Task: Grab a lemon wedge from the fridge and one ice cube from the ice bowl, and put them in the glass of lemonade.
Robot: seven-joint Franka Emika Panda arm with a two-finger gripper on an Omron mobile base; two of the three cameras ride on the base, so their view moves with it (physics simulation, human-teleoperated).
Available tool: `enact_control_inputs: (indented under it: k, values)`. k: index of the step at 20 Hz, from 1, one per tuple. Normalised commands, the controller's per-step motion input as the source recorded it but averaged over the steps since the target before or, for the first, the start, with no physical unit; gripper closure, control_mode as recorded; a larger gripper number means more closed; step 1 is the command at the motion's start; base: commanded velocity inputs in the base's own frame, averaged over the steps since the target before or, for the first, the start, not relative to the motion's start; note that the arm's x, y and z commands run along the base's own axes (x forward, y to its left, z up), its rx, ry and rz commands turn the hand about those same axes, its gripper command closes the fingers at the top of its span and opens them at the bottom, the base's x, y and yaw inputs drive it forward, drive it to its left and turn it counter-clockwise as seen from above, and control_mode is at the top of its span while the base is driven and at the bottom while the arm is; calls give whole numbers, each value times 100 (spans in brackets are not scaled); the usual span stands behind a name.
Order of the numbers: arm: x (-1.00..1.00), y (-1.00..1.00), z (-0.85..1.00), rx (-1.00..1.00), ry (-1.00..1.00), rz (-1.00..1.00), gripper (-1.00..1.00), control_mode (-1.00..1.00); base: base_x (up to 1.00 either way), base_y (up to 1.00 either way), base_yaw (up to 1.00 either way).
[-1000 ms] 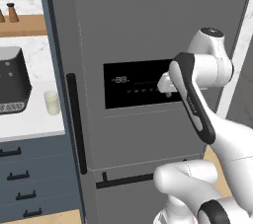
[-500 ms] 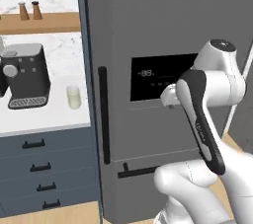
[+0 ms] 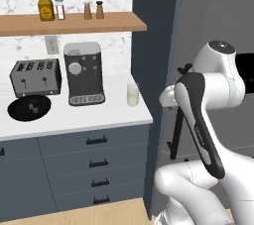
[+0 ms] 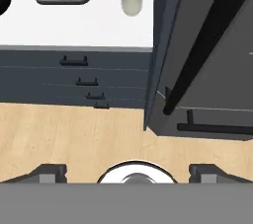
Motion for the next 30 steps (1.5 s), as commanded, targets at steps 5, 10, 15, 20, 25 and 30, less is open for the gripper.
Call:
enact_control_inputs:
  k: [5,10,15,20,25,30]
  values:
    - [0,0,0,0,0,0,-100,100,45,100,7]
    - [0,0,0,0,0,0,-100,100,45,100,1]
    - [0,0,0,0,0,0,-100,100,59,80,2]
    - [0,0,0,0,0,0,-100,100,67,52,1]
    - [15,0,-5,0,2,0,-100,-100,42,9,0]
    - [51,8,-32,0,13,-10,-100,-100,0,0,0]
